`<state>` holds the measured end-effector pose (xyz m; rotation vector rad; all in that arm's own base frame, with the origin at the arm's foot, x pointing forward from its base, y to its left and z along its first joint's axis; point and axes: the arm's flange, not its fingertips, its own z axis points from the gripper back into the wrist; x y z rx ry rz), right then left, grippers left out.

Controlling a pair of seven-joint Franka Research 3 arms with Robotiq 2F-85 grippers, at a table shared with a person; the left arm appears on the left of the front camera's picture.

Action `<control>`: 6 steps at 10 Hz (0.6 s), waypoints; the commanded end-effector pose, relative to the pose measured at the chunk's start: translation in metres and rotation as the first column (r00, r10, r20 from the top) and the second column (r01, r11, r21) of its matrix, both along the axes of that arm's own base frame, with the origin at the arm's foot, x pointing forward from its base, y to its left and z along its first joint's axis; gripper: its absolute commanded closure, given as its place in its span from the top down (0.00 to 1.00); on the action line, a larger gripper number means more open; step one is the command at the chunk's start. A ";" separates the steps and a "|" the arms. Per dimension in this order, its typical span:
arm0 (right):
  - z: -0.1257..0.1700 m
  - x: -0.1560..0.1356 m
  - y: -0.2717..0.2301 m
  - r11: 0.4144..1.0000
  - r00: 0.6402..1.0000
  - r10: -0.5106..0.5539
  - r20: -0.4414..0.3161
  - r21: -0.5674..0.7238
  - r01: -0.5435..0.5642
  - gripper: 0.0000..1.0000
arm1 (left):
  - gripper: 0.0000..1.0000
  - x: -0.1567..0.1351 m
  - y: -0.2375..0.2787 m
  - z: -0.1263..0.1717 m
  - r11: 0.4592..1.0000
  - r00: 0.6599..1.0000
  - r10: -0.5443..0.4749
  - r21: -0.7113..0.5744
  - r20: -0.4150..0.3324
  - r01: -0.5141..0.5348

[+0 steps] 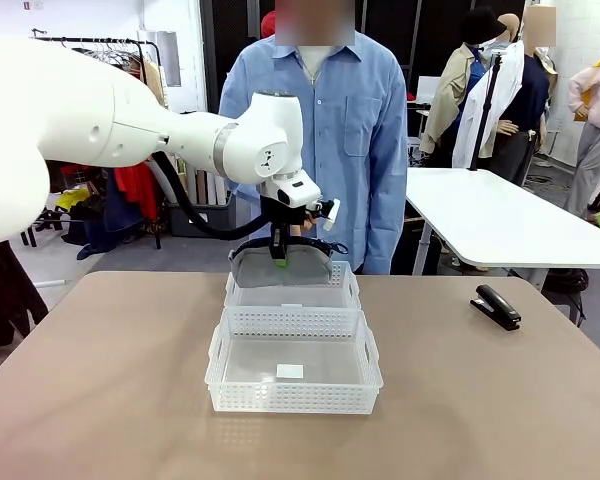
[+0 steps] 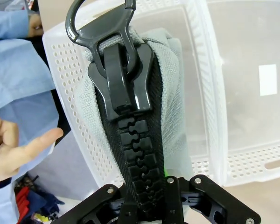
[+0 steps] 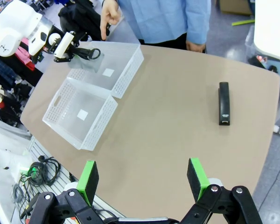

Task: Distribute items into two baskets.
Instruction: Place the picked Pencil pouch into the Organizing basket as instructed by the person.

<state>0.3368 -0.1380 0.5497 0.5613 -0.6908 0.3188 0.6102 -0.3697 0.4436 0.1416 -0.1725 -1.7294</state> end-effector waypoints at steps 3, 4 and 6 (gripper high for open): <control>0.001 0.001 0.000 1.000 1.000 0.010 0.018 0.016 -0.010 1.00 | 0.00 -0.004 -0.013 -0.016 1.000 0.998 -0.011 0.003 0.055 0.011; 0.001 0.001 0.000 1.000 1.000 0.010 0.018 0.016 -0.010 1.00 | 0.00 -0.003 -0.014 -0.024 1.000 0.998 -0.012 -0.001 0.061 0.012; 0.001 0.001 0.000 1.000 1.000 0.010 0.018 0.016 -0.010 1.00 | 0.00 0.001 -0.019 -0.042 1.000 0.999 -0.021 0.021 0.046 0.021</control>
